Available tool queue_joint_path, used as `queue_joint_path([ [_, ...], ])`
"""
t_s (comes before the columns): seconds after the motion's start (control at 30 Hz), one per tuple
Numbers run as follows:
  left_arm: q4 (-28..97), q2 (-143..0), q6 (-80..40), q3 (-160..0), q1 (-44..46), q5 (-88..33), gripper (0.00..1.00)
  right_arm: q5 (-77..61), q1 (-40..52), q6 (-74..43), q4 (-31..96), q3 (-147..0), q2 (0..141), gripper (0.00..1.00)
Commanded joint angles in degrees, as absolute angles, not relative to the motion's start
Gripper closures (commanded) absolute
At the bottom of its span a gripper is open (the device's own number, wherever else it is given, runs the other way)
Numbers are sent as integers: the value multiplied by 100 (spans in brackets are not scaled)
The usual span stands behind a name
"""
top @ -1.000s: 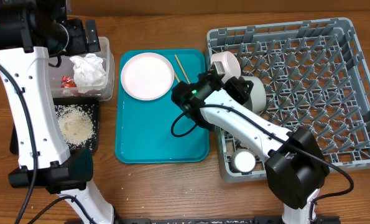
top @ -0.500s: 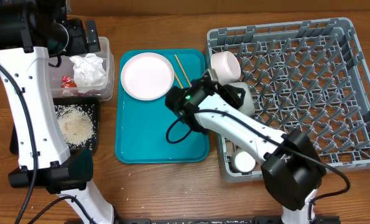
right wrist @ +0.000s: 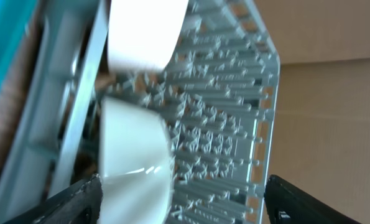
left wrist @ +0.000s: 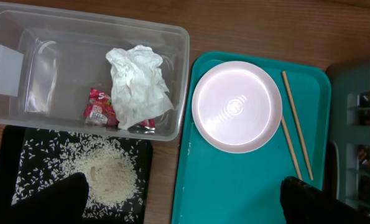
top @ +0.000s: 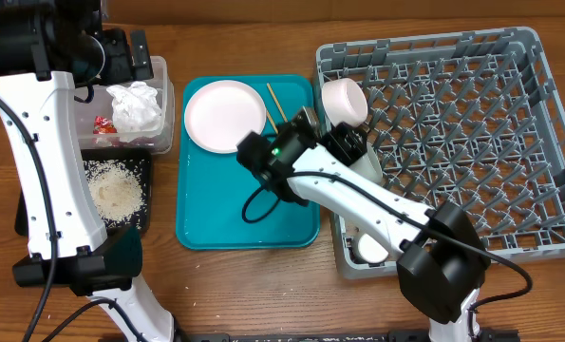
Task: Sort waste into correct bins and load items into the dishwasher
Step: 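Grasp the white plate on the teal tray with the right gripper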
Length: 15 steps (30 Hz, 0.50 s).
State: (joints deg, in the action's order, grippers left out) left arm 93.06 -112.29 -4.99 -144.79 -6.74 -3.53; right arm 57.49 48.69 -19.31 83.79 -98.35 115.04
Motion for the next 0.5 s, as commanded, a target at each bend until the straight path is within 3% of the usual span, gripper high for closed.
queue_joint_path([
  [0.0, 9297, -11126, -534, -14602, -635, -294, 0, 5601, 4836, -1855, 8016, -10831, 11498, 5],
  [0.1, 9297, -11126, -534, -14602, -635, -294, 0, 4757, 4748, -1796, 7446, -11386, 11498, 0],
  [0.23, 9297, -11126, -534, -14602, -635, -294, 0, 2324, 4604, -1798, 6578, -11557, 11500, 0],
  [0.37, 9297, -11126, -534, -14602, -635, -294, 0, 856, 4453, -1857, 5922, -11463, 11502, 16],
  [0.47, 9297, -11126, -534, -14602, -635, -294, 0, 486, 4294, -2670, 5137, -11242, 11692, 25],
])
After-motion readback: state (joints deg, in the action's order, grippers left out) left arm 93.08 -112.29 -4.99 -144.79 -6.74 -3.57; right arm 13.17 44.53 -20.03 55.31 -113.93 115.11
